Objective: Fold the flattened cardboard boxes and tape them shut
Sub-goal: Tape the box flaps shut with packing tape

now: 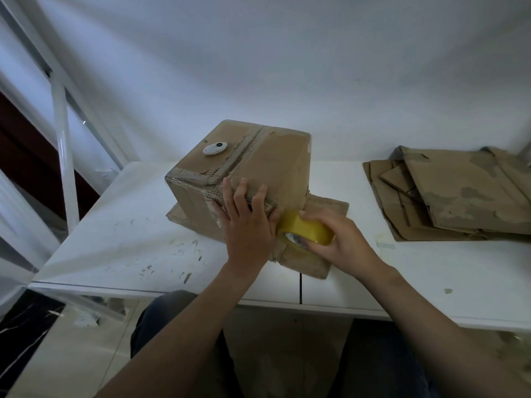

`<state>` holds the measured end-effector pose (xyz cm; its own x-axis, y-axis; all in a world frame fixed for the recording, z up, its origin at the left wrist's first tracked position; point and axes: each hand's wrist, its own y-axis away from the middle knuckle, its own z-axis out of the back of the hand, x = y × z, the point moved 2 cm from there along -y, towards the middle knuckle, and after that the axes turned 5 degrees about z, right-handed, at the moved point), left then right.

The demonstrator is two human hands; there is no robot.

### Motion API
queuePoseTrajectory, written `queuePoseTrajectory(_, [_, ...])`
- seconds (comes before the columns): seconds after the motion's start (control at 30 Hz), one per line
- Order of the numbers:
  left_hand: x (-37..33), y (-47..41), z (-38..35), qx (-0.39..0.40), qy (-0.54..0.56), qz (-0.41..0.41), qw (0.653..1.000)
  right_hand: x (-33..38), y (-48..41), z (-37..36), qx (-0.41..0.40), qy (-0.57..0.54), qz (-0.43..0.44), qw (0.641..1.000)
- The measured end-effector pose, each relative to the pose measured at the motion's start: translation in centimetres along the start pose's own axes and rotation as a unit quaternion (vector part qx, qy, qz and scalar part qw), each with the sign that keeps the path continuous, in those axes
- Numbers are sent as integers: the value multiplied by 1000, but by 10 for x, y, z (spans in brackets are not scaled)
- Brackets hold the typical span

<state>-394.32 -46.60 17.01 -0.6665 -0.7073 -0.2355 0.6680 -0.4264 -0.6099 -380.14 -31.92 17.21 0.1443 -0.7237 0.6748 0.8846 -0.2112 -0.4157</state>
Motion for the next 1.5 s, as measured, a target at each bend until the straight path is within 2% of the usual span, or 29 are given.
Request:
queuePoseTrajectory(0.13, [-2, 0, 3, 12, 25, -2, 1000, 1, -12, 4, 49, 37, -21, 998])
queuePoseTrajectory(0.33, [9, 5, 9, 0, 65, -40, 997, 3, -1, 4, 47, 24, -19, 998])
queuePoseTrajectory(0.47, [31, 10, 19, -16, 100, -85, 991, 16, 6, -1, 71, 22, -4, 997])
queuePoseTrajectory(0.7, [73, -7, 36, 43, 153, -200, 967, 44, 3, -22, 104, 30, 11, 994])
queuePoseTrajectory(0.83, [77, -15, 32, 91, 188, -157, 965, 51, -3, -39, 97, 56, -12, 994])
queuePoseTrajectory(0.97, [94, -21, 27, 105, 175, -158, 966, 52, -3, -50, 122, 70, -35, 989])
queuePoseTrajectory(1.13, [99, -32, 37, 175, 185, -108, 961, 64, -5, -56, 119, 95, -59, 987])
queuePoseTrajectory(1.2, [95, -26, 45, 170, 216, -52, 960, 69, -5, -54, 111, 114, -59, 986])
queuePoseTrajectory(1.3, [89, 5, 60, 107, 212, 128, 963, 72, -2, -54, 109, 132, -72, 983])
queuePoseTrajectory(1.33, [85, 19, 65, 111, 209, 192, 952, 72, -1, -54, 111, 135, -76, 982])
queuePoseTrajectory(1.37, [80, 33, 66, 151, 228, 249, 929, 73, -1, -55, 113, 136, -77, 981])
queuePoseTrajectory(1.43, [64, 54, 63, 288, 309, 326, 846, 77, -1, -56, 120, 134, -83, 980])
queuePoseTrajectory(1.5, [48, 63, 60, 353, 406, 378, 753, 80, -2, -57, 126, 132, -86, 979])
